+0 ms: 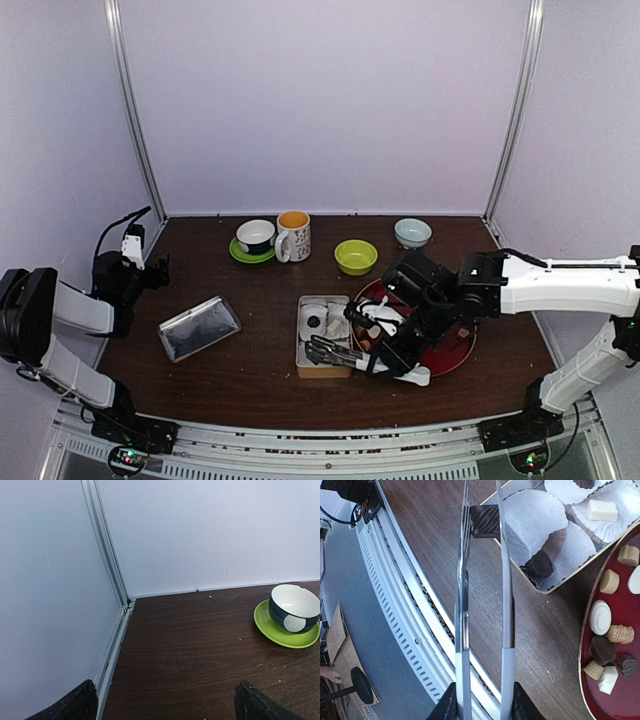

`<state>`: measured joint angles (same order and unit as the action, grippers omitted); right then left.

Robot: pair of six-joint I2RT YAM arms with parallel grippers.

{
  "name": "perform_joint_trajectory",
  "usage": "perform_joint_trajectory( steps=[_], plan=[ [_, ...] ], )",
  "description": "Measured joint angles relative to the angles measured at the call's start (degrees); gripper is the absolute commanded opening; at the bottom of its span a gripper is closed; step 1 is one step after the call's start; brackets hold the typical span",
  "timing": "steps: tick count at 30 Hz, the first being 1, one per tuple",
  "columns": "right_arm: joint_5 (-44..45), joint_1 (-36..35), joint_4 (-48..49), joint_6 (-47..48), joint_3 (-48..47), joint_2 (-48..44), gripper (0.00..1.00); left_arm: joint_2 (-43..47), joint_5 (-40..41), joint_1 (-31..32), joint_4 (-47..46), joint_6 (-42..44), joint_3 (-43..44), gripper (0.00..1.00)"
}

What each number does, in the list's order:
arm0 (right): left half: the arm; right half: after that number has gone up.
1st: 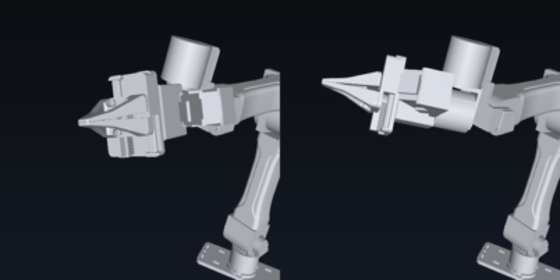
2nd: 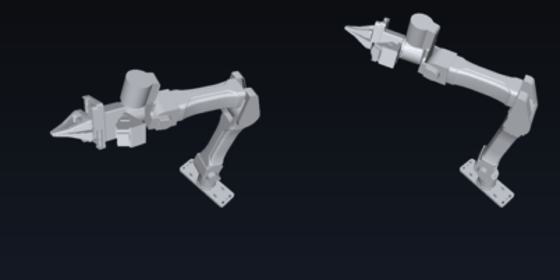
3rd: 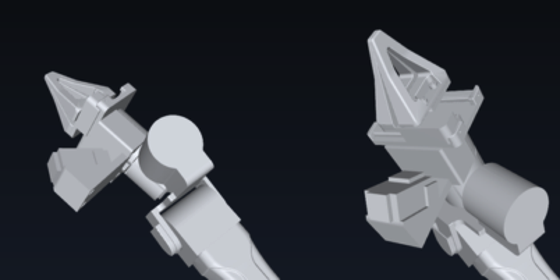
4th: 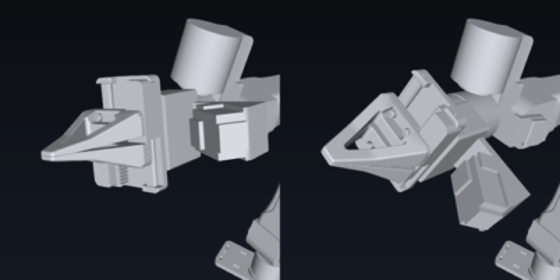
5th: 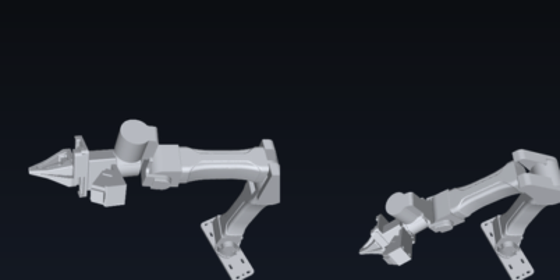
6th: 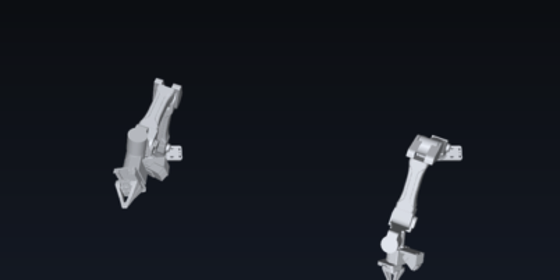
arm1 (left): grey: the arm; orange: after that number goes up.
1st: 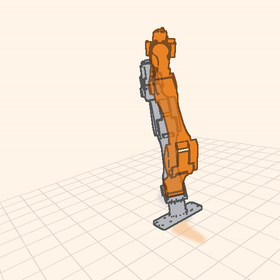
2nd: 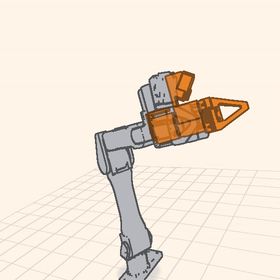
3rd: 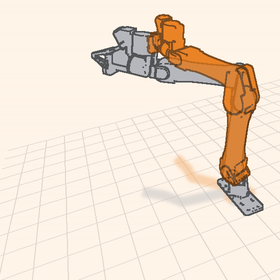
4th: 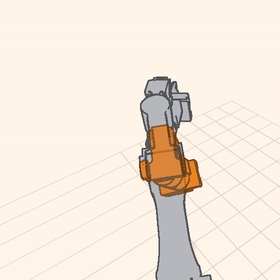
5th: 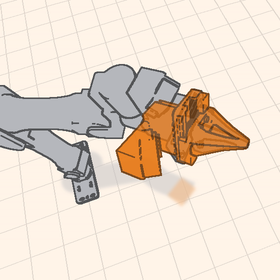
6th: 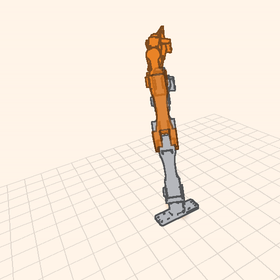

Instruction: Pack the chocolate

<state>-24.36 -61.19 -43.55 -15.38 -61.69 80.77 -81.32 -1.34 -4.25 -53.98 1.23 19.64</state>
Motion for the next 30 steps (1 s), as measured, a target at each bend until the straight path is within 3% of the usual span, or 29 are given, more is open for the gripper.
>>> perform_joint_trajectory(
  steps=[10, 30],
  plan=[
    [2.14, -0.83, 2.6, -0.11, -1.09, 4.92, 0.26, 0.0, 0.0, 0.0, 0.0, 0.0, 0.0, 0.98],
    [4.26, -0.83, 3.28, 0.22, -1.97, 6.69, 0.37, 0.0, 0.0, 0.0, 0.0, 0.0, 0.0, 0.98]
  ],
)
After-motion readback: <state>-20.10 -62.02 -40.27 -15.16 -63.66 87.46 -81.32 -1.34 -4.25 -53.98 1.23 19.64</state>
